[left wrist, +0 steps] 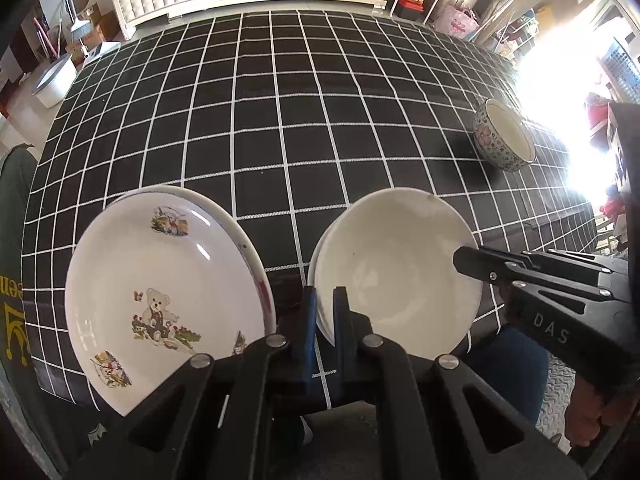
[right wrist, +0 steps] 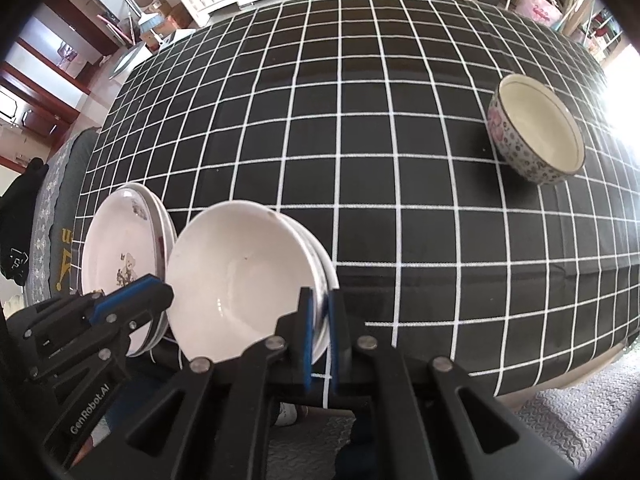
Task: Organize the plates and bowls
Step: 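Open the right tool and lift it off the bowl stack, then grasp the rim of the patterned bowl with the right tool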
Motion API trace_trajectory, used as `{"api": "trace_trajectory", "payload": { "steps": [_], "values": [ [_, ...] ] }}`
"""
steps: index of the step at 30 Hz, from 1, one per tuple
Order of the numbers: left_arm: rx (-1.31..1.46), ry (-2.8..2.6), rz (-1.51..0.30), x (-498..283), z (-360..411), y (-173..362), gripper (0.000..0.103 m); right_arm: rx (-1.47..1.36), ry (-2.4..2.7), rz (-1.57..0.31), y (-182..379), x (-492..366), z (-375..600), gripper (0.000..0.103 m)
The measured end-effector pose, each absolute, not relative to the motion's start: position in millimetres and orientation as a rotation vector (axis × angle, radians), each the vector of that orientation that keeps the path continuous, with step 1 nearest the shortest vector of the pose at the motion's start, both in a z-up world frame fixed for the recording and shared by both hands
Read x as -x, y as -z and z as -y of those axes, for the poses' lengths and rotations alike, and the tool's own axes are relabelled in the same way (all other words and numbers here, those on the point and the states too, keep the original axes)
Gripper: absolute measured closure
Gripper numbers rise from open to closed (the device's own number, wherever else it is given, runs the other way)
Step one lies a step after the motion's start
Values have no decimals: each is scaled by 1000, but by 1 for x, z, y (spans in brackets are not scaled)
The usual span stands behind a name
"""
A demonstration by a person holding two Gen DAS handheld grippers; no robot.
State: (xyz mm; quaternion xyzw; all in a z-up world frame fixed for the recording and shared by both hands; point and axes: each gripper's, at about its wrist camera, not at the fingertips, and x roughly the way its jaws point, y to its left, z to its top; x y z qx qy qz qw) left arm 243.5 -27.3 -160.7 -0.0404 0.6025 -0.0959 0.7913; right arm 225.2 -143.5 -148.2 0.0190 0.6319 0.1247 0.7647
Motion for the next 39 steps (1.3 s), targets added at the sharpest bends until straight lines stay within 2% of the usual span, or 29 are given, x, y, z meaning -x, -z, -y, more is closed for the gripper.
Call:
{"api": "trace_trajectory", "payload": {
  "steps": [3, 5, 6, 7, 9, 11, 13, 14, 22, 25, 30, 36, 39],
  "values": [
    [88, 204, -1287, -243, 24, 154, 96, -45, -263, -1369, 144, -225, 144, 89],
    [93, 205, -1281, -243, 23, 151, 96, -26, -249, -1359, 140, -225, 145, 80],
    [96, 205, -1278, -243, 23, 149, 96, -11, -239, -1350, 138, -225, 147, 68],
    [98, 205, -1277, -242, 23, 147, 96, 2, -231, -1341, 135, -225, 148, 51],
    [95, 209, -1272, -242, 25, 144, 96, 12, -228, -1317, 131, -225, 152, 38],
    [95, 218, -1267, -241, 28, 139, 95, 24, -230, -1297, 125, -225, 156, 36],
    [104, 233, -1256, -241, 33, 134, 79, 27, -243, -1286, 120, -225, 157, 35],
    [106, 239, -1247, -241, 35, 130, 76, 21, -252, -1275, 116, -224, 160, 34],
    [62, 273, -1173, -243, 62, 92, 75, -4, -256, -1208, 84, -228, 187, 30],
    [58, 279, -1147, -247, 76, 77, 64, -6, -253, -1194, 73, -229, 204, 30],
    [25, 298, -1118, -257, 101, 59, 64, -11, -218, -1151, 55, -235, 239, 29],
    [-20, 304, -1088, -270, 136, 45, 60, -33, -188, -1139, 46, -245, 272, 19],
    [-36, 315, -1095, -280, 152, 44, 60, -40, -188, -1150, 46, -253, 284, 18]
  ]
}}
